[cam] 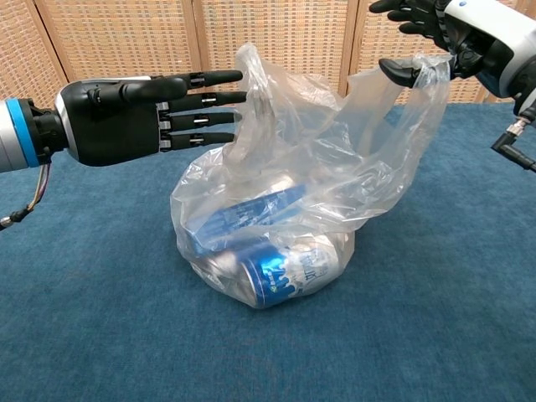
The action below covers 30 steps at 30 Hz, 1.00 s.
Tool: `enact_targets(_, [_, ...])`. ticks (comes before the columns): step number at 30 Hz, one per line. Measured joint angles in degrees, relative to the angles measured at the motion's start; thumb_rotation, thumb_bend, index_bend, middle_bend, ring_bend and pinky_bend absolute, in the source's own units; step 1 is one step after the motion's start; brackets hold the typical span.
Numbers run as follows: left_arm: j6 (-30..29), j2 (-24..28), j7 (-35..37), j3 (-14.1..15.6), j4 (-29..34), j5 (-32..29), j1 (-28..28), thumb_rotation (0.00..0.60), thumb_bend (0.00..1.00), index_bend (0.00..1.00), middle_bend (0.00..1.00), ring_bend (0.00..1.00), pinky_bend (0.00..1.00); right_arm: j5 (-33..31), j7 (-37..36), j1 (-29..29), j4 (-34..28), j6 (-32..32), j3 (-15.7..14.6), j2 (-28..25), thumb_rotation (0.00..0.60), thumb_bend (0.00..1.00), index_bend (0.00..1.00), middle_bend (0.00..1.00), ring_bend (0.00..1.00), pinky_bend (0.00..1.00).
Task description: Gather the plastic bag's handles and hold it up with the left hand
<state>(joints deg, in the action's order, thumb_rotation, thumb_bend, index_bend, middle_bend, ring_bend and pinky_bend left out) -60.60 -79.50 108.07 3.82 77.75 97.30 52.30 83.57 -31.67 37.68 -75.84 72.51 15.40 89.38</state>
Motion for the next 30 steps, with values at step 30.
enact_targets(30, [-1.9,0.0,18.4,2.8,-0.2,1.3,2.0,0.6,0.11,0.17,0.09,0.09,0.1,0.8,0.5,-0.1,0.0,0.3,-0.7,0.2,0.6,0.51,0.0,0.12,0.0,0.0])
